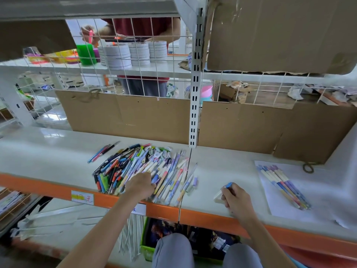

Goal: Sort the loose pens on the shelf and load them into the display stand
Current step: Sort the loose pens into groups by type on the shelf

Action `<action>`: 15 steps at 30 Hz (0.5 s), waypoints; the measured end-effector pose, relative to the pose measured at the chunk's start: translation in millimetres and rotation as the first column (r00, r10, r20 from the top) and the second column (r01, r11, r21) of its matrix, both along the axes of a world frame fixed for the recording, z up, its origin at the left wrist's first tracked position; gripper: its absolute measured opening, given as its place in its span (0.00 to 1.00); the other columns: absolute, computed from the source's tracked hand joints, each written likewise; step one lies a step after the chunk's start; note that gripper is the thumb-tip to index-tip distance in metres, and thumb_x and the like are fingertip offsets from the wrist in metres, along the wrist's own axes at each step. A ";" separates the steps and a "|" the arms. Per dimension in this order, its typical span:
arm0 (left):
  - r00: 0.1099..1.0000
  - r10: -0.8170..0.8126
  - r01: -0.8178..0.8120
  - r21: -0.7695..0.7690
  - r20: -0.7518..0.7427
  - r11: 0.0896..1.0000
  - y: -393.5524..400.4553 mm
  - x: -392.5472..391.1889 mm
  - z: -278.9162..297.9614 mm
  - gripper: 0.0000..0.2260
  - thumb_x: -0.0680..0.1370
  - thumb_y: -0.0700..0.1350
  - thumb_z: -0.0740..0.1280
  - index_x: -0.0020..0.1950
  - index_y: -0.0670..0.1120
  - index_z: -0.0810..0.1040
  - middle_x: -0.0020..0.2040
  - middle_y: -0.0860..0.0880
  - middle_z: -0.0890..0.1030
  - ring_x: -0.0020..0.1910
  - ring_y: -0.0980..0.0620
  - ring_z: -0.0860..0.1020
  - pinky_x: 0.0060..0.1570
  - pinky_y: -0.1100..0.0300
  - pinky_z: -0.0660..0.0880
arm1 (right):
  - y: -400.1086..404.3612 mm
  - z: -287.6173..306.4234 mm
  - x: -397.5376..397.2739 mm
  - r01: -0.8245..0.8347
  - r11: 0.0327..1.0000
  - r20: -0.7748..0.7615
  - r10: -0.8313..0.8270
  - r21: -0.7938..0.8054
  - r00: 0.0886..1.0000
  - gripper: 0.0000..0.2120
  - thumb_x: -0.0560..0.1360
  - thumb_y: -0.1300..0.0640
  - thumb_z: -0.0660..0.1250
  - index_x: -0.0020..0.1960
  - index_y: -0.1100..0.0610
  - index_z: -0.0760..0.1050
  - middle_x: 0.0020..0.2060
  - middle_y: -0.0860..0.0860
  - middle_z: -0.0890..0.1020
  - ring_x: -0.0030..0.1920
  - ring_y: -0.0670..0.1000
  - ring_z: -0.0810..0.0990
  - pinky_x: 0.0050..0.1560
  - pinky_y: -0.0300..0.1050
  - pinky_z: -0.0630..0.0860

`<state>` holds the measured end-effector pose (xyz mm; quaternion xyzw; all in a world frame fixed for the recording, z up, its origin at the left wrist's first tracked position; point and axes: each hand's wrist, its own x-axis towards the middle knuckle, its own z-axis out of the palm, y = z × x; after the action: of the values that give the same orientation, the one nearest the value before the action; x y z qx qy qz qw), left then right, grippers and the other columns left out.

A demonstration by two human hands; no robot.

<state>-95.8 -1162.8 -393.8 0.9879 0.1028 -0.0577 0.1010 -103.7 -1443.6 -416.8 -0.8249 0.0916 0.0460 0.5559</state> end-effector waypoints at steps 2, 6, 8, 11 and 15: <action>0.997 0.009 -0.009 0.001 0.083 1.000 -3.8 -5.6 0.0 0.07 0.81 0.47 0.59 0.52 0.43 0.71 0.44 0.48 0.74 0.42 0.52 0.73 0.41 0.59 0.70 | -1.0 0.7 -0.2 -0.001 1.000 -0.010 0.001 0.009 1.000 0.11 0.78 0.57 0.61 0.39 0.62 0.72 0.27 0.53 0.74 0.25 0.49 0.68 0.25 0.41 0.65; 0.936 -0.072 0.118 -0.115 0.345 0.986 -15.9 -18.9 2.4 0.06 0.81 0.44 0.59 0.47 0.43 0.68 0.43 0.48 0.72 0.42 0.51 0.73 0.37 0.63 0.67 | 1.2 12.4 2.6 -0.025 0.999 0.024 0.024 0.044 0.999 0.10 0.78 0.59 0.61 0.41 0.62 0.74 0.28 0.51 0.77 0.25 0.47 0.71 0.29 0.41 0.67; 0.918 -0.138 0.254 -0.282 0.372 0.925 -30.6 -26.4 9.1 0.06 0.81 0.43 0.59 0.46 0.44 0.66 0.38 0.48 0.73 0.34 0.54 0.71 0.31 0.64 0.64 | 4.6 27.7 2.0 -0.032 0.982 0.068 0.020 0.185 0.997 0.08 0.79 0.62 0.60 0.43 0.61 0.75 0.31 0.52 0.77 0.25 0.47 0.71 0.27 0.40 0.65; 0.893 -0.269 0.406 -0.385 0.361 0.829 -54.2 -35.5 14.5 0.05 0.81 0.43 0.58 0.46 0.47 0.65 0.32 0.50 0.71 0.28 0.56 0.66 0.29 0.62 0.61 | 8.2 54.3 -4.2 -0.054 0.917 0.130 0.002 0.396 0.992 0.09 0.79 0.65 0.58 0.45 0.62 0.75 0.32 0.54 0.76 0.24 0.48 0.69 0.25 0.40 0.61; 0.864 -0.323 0.483 -0.451 0.386 0.751 -69.1 -39.8 10.0 0.09 0.81 0.45 0.58 0.43 0.55 0.62 0.31 0.48 0.69 0.28 0.54 0.63 0.31 0.58 0.60 | 5.6 78.4 -12.9 -0.061 0.876 0.170 -0.025 0.478 0.985 0.08 0.79 0.63 0.59 0.45 0.60 0.75 0.33 0.53 0.75 0.25 0.48 0.69 0.25 0.38 0.60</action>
<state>-135.6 -1231.9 -383.8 0.9161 -0.1507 0.0378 0.3698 -116.7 -1438.0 -338.4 -0.6624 0.0215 0.0016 0.7488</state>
